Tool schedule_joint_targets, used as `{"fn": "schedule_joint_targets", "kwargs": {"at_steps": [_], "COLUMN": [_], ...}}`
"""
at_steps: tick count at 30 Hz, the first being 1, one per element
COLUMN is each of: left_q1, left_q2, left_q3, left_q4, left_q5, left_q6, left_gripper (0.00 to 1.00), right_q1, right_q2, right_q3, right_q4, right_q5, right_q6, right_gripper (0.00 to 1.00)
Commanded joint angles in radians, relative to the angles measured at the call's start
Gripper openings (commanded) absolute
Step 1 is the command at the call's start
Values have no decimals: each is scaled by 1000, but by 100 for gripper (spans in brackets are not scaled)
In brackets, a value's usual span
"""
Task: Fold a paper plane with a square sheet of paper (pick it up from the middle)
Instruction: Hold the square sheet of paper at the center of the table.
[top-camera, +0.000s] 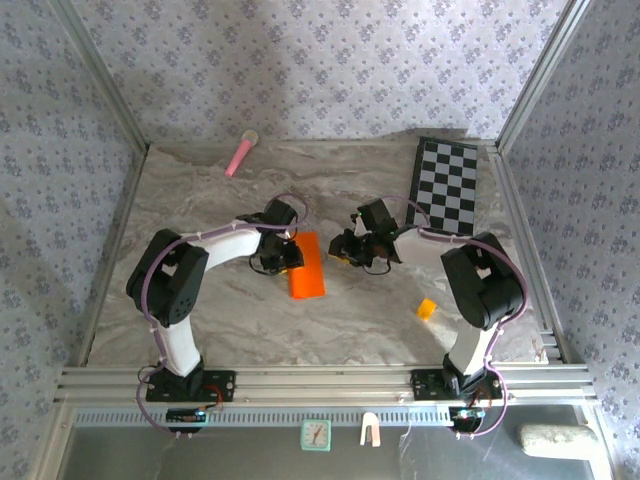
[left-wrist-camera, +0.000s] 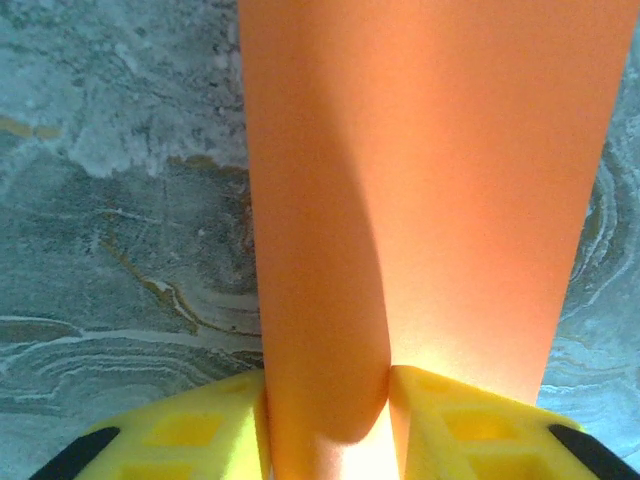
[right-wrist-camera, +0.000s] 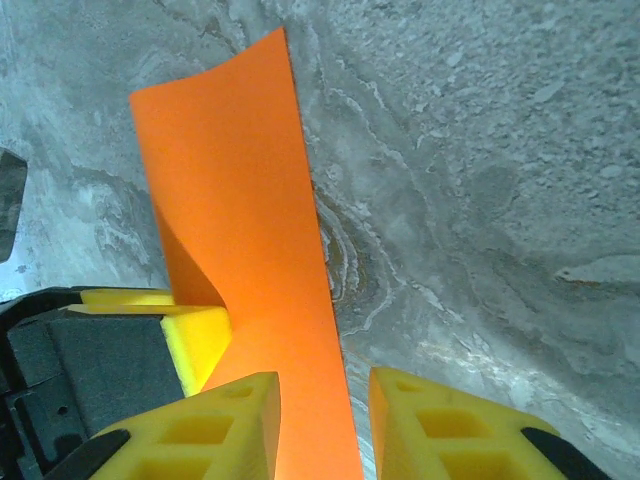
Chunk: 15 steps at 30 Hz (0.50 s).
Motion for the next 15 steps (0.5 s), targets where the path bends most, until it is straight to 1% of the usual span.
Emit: {"fn": "schedule_joint_targets", "kwargs": {"at_steps": [1,9,15], "left_q1": [1,4,5], "left_q2": [32,31,40], "left_q3": [15,16,16], "left_q4": [-49,-56,-60], "left_q5": [-31,-28,-32], "left_q6": [9,44,25], "left_gripper": [32,27,30], "right_q1": [-1,0,3], "right_q2": [-2,15,19], "right_q3": [-13,-5,-3], "right_q4": [-14,-7,-4], "right_q5": [10,-3,-9], "right_q6": [-17,-17,-16], "right_gripper": [30,31,31]}}
